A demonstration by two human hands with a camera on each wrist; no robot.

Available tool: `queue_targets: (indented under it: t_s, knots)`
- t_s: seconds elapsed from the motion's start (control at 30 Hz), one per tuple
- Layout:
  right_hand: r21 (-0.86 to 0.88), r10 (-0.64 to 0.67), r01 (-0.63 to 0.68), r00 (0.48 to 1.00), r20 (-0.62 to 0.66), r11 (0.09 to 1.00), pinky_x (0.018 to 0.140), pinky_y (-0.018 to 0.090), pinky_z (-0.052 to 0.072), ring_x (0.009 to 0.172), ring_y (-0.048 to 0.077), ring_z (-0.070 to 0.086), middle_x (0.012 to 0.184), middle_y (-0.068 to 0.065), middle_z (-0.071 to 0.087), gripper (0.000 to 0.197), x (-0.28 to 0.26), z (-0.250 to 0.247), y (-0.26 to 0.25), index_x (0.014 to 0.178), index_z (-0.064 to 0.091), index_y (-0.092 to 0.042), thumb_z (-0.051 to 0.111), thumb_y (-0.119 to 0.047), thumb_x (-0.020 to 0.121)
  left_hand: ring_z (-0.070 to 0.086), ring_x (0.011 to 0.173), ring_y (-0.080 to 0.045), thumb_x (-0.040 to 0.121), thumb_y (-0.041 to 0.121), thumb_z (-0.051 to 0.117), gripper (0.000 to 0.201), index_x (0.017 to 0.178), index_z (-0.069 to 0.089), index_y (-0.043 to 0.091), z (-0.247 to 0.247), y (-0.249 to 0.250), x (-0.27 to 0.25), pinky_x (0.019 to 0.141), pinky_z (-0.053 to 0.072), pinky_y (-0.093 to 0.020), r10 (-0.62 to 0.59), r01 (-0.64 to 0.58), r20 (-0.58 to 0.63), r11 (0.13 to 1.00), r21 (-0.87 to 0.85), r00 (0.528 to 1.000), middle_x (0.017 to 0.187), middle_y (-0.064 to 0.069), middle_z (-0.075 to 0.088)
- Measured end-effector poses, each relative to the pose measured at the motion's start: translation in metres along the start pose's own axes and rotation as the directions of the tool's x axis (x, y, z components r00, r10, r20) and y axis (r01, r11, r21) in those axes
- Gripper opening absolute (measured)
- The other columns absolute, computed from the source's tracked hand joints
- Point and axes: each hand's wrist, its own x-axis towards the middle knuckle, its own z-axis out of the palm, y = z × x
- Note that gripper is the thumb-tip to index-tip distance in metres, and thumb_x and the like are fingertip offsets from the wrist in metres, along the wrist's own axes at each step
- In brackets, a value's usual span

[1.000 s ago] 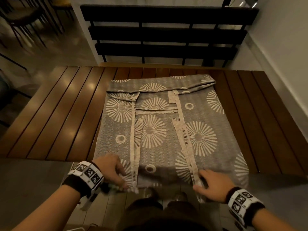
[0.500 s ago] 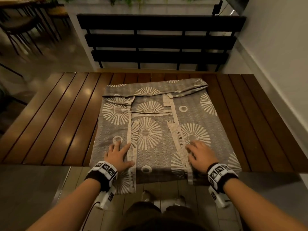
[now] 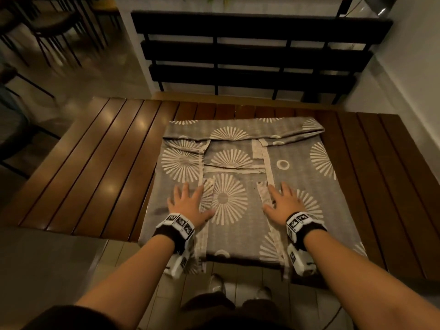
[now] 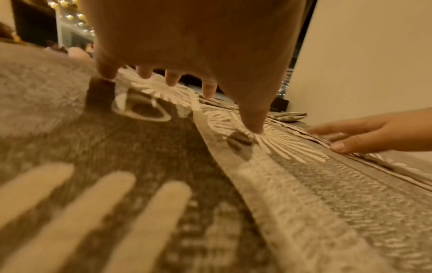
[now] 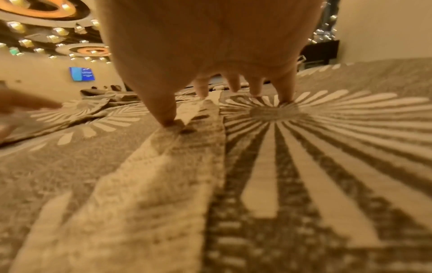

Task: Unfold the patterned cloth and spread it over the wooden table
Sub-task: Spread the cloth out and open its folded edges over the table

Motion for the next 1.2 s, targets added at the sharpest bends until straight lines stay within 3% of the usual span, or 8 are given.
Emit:
queue_targets:
  t_s: [0.3,0.57,0.67,0.77,0.83,0.93,1.03,1.2]
  knots:
    - [-0.145,-0.017,0.021,1.000,0.027,0.989,0.087,0.044,0.045,0.112,0.040,0.044,0.127,0.017,0.042,0.084,-0.002,-0.010,-0.021,0.136,0.033,-0.020,0.048,-0.065,0.066,-0.007,0.147,-0.034,0.072,0.076,0.052,0.083,0.142,0.013,0.053,0.003,-0.028,0.011,0.114,0.007,-0.063,0.060,-0.051,0.101,0.995,-0.088,0.993,0.161,0.001,-0.006]
    - [-0.009,0.034,-0.033,0.969,0.246,0.999,0.062,0.030,0.042,0.077,0.022,0.053,0.087,0.003,0.053,0.053,0.039,-0.059,-0.026,0.103,0.053,-0.017,0.045,-0.064,0.079,0.060,0.102,-0.024,0.079,0.066,0.059,0.067,0.128,0.047,0.021,-0.071,-0.012,0.054,0.083,0.049,-0.034,0.097,-0.079,0.107,0.983,-0.165,0.989,0.118,-0.004,0.061]
    - [0.376,0.141,-0.209,0.969,0.201,0.903,0.069,0.033,0.049,0.077,0.024,0.057,0.089,0.009,0.061,0.032,0.074,-0.083,-0.015,0.097,0.059,-0.013,0.048,-0.042,0.091,0.063,0.085,-0.024,0.087,0.036,0.067,0.042,0.119,0.049,0.016,-0.102,0.000,0.097,0.072,0.049,-0.032,-0.074,0.063,0.010,0.762,-0.644,0.997,0.111,-0.010,0.062]
    - [0.767,0.353,-0.276,0.933,0.070,0.579,0.064,0.032,0.049,0.071,0.024,0.056,0.102,0.017,0.063,0.025,0.107,-0.106,0.006,0.113,0.054,-0.014,0.054,-0.025,0.090,0.064,0.071,-0.030,0.085,0.027,0.071,0.050,0.125,0.045,0.013,-0.121,0.007,0.143,0.061,0.053,-0.038,-0.302,0.238,0.160,0.242,-0.941,0.940,0.096,-0.019,0.061]
    - [0.841,0.554,-0.304,0.832,0.006,0.447,0.081,0.041,0.051,0.094,0.032,0.059,0.124,0.018,0.055,0.045,0.129,-0.117,0.025,0.127,0.046,-0.017,0.063,-0.025,0.086,0.066,0.072,-0.030,0.073,0.043,0.073,0.056,0.112,0.061,0.005,-0.129,0.003,0.165,0.066,0.057,-0.039,-0.386,0.341,0.255,0.173,-0.924,0.887,0.085,-0.019,0.066]
    - [0.880,0.770,-0.420,0.629,0.107,0.221,0.095,0.045,0.043,0.121,0.042,0.048,0.142,0.020,0.040,0.080,0.151,-0.132,0.051,0.145,0.024,-0.020,0.068,-0.037,0.080,0.070,0.076,-0.035,0.064,0.068,0.056,0.051,0.091,0.065,0.026,-0.139,0.000,0.188,0.064,0.057,-0.040,-0.386,0.462,0.323,0.356,-0.812,0.864,0.094,-0.018,0.066]
    - [0.916,0.816,-0.401,0.520,0.252,-0.027,0.101,0.052,0.039,0.125,0.042,0.043,0.149,0.018,0.029,0.099,0.173,-0.145,0.062,0.147,0.010,-0.029,0.073,-0.042,0.071,0.062,0.094,-0.042,0.060,0.063,0.054,0.065,0.116,0.050,0.030,-0.136,-0.010,0.219,0.065,0.053,-0.043,-0.413,0.455,0.227,0.623,-0.636,0.882,0.116,-0.017,0.056]
    - [0.912,0.635,-0.370,0.666,0.392,-0.175,0.076,0.044,0.053,0.081,0.025,0.062,0.101,0.008,0.061,0.074,0.221,-0.131,0.084,0.119,0.051,-0.010,0.076,-0.055,0.066,0.061,0.093,-0.037,0.070,0.053,0.055,0.052,0.115,0.054,0.027,-0.148,-0.004,0.236,0.080,0.052,-0.046,-0.442,0.464,0.179,0.705,-0.535,0.879,0.107,-0.018,0.061]
